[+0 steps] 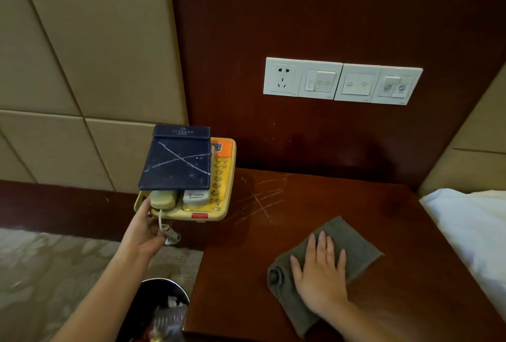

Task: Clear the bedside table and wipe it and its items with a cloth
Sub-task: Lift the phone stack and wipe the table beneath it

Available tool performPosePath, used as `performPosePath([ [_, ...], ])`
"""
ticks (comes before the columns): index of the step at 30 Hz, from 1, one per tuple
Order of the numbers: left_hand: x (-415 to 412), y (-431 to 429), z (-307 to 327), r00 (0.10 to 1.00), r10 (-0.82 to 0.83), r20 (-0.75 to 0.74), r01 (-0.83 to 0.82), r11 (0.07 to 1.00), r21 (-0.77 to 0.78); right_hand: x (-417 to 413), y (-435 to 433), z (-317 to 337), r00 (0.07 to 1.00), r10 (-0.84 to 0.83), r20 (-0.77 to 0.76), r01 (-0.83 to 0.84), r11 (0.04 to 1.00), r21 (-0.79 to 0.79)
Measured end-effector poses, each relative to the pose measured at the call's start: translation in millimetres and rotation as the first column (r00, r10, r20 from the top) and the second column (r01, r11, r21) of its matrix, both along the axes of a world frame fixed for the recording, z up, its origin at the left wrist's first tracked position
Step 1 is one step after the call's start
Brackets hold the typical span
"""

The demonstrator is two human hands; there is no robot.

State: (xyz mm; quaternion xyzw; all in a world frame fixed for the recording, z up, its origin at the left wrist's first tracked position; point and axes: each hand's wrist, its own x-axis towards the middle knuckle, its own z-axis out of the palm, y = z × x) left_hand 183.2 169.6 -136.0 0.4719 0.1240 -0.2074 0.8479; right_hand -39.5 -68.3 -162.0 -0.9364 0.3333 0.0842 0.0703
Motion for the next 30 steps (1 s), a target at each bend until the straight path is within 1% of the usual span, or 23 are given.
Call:
performPosePath([
  [5,9,5,-7,0.999,-0.035,0.011,0.035,0.998,-0.044,31,-50,0,0.998,0.065,0.020,-0.065,0.998,-0.007],
  [8,17,3,-10,0.998,-0.041,0.042,0.042,0.999,-0.026,59,-74,-1,0.999,0.050,0.021,-0.050,0.999,0.005],
  [10,24,3,-7,0.998,-0.042,0.043,0.042,0.999,-0.004,84,-76,1,0.997,0.071,0.015,-0.071,0.997,0.015],
  [12,32,3,-6,0.998,-0.035,0.055,0.036,0.999,-0.017,107,-66,0,0.989,0.147,0.019,-0.147,0.989,0.012],
  [14,38,4,-5,0.997,-0.034,0.067,0.035,0.999,-0.016,127,-43,1,0.963,0.268,0.035,-0.268,0.963,0.004],
  [18,45,6,7,0.996,-0.047,0.077,0.049,0.999,-0.019,158,22,-2,0.867,0.496,0.060,-0.496,0.868,-0.007],
  [20,49,5,10,0.996,-0.046,0.078,0.048,0.999,-0.024,166,44,-5,0.817,0.573,0.057,-0.574,0.819,0.001],
  [23,50,4,16,0.997,-0.019,0.075,0.022,0.999,-0.032,171,46,-5,0.769,0.635,0.071,-0.637,0.771,0.006],
  [25,50,2,19,0.998,-0.003,0.059,0.005,1.000,-0.029,167,31,-3,0.751,0.652,0.104,-0.655,0.756,-0.008],
  [26,48,1,20,0.999,-0.004,0.049,0.006,1.000,-0.027,163,17,-3,0.762,0.639,0.108,-0.641,0.767,-0.018],
  [28,47,-1,19,0.999,-0.004,0.033,0.005,1.000,-0.031,151,-25,-2,0.823,0.559,0.097,-0.559,0.828,-0.028],
  [30,43,-7,21,0.999,-0.012,0.040,0.013,0.999,-0.034,128,-81,-2,0.903,0.422,0.078,-0.420,0.907,-0.038],
])
